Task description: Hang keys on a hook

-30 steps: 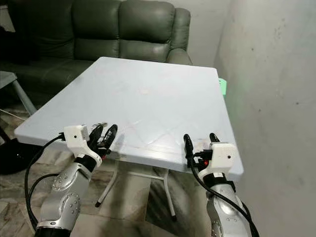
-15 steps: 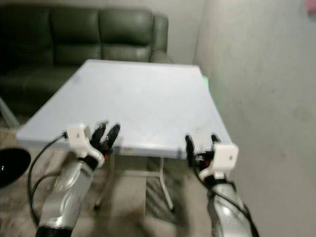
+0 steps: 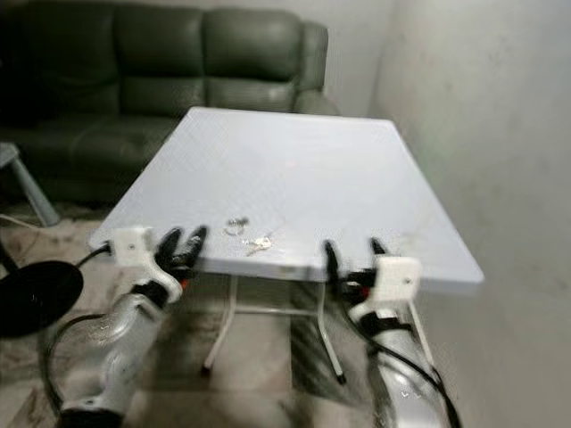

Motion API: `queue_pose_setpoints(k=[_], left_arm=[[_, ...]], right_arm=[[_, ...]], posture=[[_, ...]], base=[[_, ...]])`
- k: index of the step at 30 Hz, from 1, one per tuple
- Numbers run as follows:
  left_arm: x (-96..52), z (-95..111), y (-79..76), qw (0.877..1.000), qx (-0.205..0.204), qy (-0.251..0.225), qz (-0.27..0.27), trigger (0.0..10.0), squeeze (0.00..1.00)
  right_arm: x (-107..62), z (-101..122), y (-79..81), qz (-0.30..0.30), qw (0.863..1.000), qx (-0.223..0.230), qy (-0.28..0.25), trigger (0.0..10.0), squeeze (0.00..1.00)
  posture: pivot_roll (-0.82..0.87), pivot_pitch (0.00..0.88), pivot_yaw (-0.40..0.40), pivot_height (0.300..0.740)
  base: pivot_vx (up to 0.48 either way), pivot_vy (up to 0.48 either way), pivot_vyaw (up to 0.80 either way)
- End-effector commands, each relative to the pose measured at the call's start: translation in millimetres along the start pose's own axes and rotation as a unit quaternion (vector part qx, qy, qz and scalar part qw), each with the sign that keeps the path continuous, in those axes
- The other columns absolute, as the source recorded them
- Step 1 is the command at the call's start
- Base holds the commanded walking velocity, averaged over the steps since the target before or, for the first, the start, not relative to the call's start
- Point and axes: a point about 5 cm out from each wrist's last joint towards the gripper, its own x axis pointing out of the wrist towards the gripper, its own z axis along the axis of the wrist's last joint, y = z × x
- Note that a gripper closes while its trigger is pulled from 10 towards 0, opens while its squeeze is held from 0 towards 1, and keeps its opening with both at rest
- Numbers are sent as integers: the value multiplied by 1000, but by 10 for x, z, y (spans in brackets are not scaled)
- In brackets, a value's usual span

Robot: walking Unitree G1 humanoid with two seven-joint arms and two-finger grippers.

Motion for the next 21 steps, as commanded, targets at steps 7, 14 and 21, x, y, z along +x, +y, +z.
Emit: queue_pose_setpoints(k=[7, 14, 21], left_arm=[[51, -10, -112, 1000, -5, 4, -15, 10000, 0], [54, -9, -107, 1000, -5, 3, -14, 10000, 0], [54, -17, -101, 1000, -2, 7, -8, 10000, 0]], right_arm=[[-22, 47, -89, -15, 1000, -3, -5, 10000, 0], [-20, 47, -83, -14, 1000, -2, -5, 10000, 0], [-18, 46, -78, -13, 1000, -1, -5, 10000, 0]], posture=[[32, 0, -37, 740], [33, 0, -37, 740], [35, 0, -38, 740]], base=[[0, 474, 0], [0, 476, 0], [0, 261, 0]])
